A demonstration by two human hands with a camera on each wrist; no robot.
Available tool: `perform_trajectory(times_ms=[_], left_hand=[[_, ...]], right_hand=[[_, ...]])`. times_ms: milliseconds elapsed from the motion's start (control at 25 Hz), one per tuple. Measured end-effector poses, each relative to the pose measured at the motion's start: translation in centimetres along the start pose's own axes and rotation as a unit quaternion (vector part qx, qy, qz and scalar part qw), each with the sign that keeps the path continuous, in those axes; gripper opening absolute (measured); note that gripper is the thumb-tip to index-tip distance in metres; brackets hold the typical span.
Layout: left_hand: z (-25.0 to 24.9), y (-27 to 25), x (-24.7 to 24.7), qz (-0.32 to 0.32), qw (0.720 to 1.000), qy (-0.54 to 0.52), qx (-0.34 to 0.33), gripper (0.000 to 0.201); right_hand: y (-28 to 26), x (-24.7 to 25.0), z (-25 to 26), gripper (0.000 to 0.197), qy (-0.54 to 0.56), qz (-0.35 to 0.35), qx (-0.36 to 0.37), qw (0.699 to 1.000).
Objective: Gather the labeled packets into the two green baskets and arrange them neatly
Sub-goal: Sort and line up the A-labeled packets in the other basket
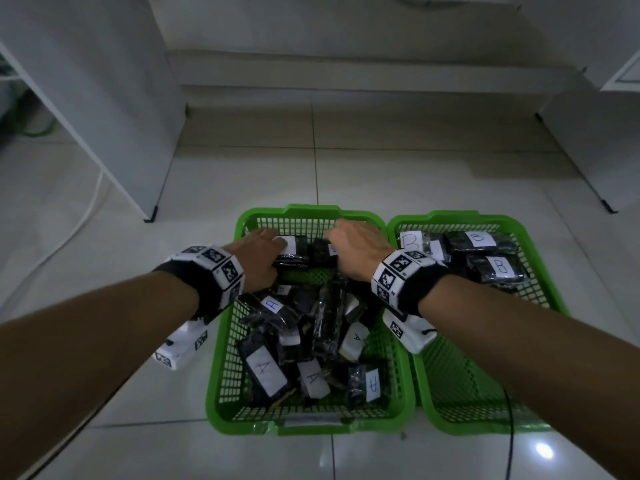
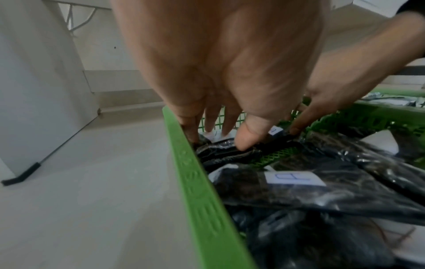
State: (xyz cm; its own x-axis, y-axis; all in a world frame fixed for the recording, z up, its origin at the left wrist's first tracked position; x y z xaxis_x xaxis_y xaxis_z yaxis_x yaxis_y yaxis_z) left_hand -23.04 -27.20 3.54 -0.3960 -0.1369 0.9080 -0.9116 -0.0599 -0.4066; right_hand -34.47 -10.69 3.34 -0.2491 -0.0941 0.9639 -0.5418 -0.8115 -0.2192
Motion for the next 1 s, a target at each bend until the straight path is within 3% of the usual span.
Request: perform_trajectory(times_ms=[80, 120, 240, 400, 480, 560, 640, 760, 1000], left_hand=[[0.0, -0.6, 0.3, -0.065, 0.997, -0.012, -0.034, 0.041], [-0.2, -0.8, 0.2, -0.066, 0.996, -0.030, -0.041, 0.035], [-1.5, -2.0, -1.4, 0.027, 0.998, -0.049, -0.036, 0.028], [-1.4, -2.6, -1.5, -0.003, 0.997, -0.055, -0.045, 0.036], [-0.6, -3.1, -1.0, -0.002, 0.998, -0.057, -0.032, 0.047], [0.1, -3.6, -0.8, 0.001, 0.999, -0.045, -0.023, 0.051], [-0.1, -3.9, -0.9, 0.020, 0.999, -0.009, -0.032, 0.053], [-1.0, -4.1, -1.2, 0.040, 0.998, 0.013, -0.048, 0.045], [-2.0, -4.0, -1.3, 0.051, 0.990, -0.127, -0.018, 0.027]], right_hand=[[-0.4, -0.1, 1.1, 0.003, 0.082, 0.000, -0.018, 0.996], [-0.7, -0.3, 1.7, 0.007, 0.125, 0.028, -0.026, 0.991], [-1.8, -2.1, 4.0, 0.029, 0.147, 0.154, -0.020, 0.977], [-2.2, -1.8, 4.1, 0.030, 0.205, 0.132, -0.042, 0.969], [-2.2, -0.4, 2.8, 0.028, 0.293, 0.160, -0.081, 0.939], [-2.7, 0.7, 1.5, 0.029, 0.408, 0.189, -0.125, 0.884], [-3.4, 1.3, 0.6, 0.026, 0.480, 0.166, -0.164, 0.846], [-4.3, 2.2, -0.6, 0.022, 0.525, 0.098, -0.203, 0.821], [-4.2, 2.5, -2.0, 0.018, 0.556, -0.036, -0.239, 0.795]])
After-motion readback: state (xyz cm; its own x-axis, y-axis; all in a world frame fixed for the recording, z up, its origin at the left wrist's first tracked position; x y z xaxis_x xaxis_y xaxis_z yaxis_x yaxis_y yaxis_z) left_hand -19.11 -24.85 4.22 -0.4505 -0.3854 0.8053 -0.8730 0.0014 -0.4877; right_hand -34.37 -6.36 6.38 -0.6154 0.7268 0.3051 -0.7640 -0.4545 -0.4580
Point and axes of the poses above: each hand's wrist, its own y-axis towards the middle knuckle, its own x-axis out of the back of the hand, z = x × y, the point moved 1 cm from there along y, towards the middle knuckle, and after that the axes turned 2 degrees about y, right-handed, at the moved point
